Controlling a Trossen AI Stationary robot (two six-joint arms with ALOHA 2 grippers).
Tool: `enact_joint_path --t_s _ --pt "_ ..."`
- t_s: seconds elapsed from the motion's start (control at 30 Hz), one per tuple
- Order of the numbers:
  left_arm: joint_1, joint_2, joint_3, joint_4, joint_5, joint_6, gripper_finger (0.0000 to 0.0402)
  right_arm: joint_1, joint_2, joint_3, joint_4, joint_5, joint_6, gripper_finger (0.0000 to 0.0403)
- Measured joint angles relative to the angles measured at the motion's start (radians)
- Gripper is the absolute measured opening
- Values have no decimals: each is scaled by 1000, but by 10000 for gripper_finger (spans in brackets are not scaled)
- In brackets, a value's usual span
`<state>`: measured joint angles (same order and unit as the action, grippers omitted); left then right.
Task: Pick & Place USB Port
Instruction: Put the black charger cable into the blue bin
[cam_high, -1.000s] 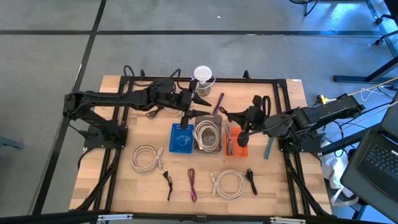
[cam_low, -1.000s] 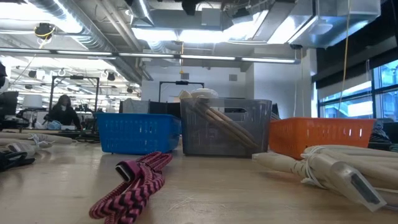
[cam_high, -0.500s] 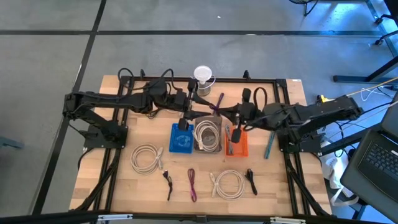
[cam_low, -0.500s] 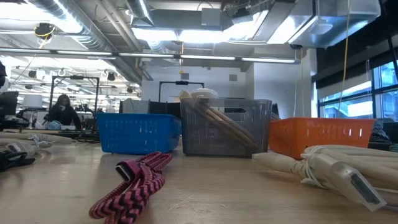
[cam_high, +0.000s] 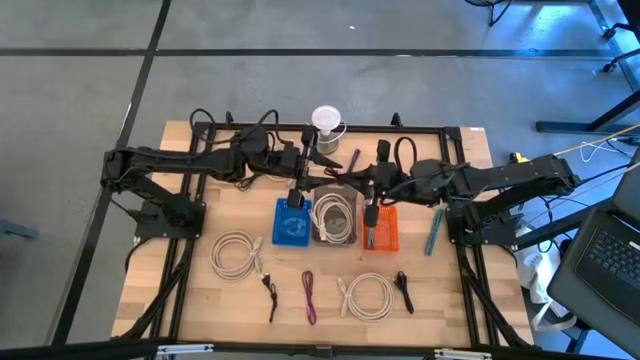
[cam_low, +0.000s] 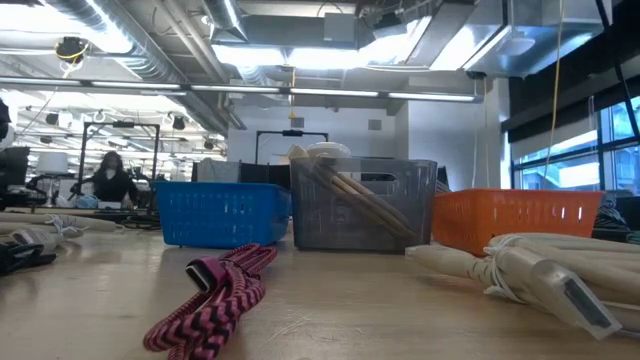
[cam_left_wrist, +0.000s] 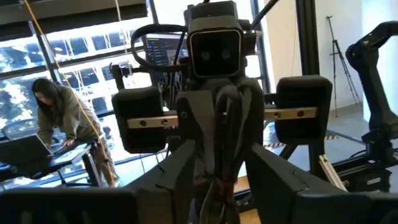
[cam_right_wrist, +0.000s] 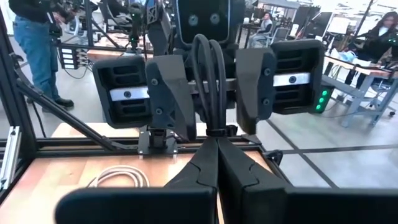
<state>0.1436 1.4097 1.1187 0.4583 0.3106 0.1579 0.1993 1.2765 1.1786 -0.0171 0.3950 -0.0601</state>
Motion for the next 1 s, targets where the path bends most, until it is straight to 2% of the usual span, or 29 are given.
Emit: enact_joint_path --t_s 0.17,0.4,0.53,0.63,0.73,0.9,1.0 --pt "0 -1 0 -12 9 47 31 0 -1 0 -6 1 0 0" --pt "1 -3 0 -32 -2 63 29 0 -10 0 -41 17 -4 4" --pt "6 -35 -2 -102 -12 69 29 12 -55 29 -160 152 -25 27" --pt "8 -83 0 -215 -65 73 29 35 -91 84 -348 306 19 50" --pt "9 -136 0 -371 -177 55 29 53 -105 145 -597 394 148 72" --pt "8 -195 0 -714 -410 -82 28 57 -109 216 -1019 444 435 95" --pt "9 -192 0 -917 -528 -189 28 55 -110 227 -1197 451 586 98"
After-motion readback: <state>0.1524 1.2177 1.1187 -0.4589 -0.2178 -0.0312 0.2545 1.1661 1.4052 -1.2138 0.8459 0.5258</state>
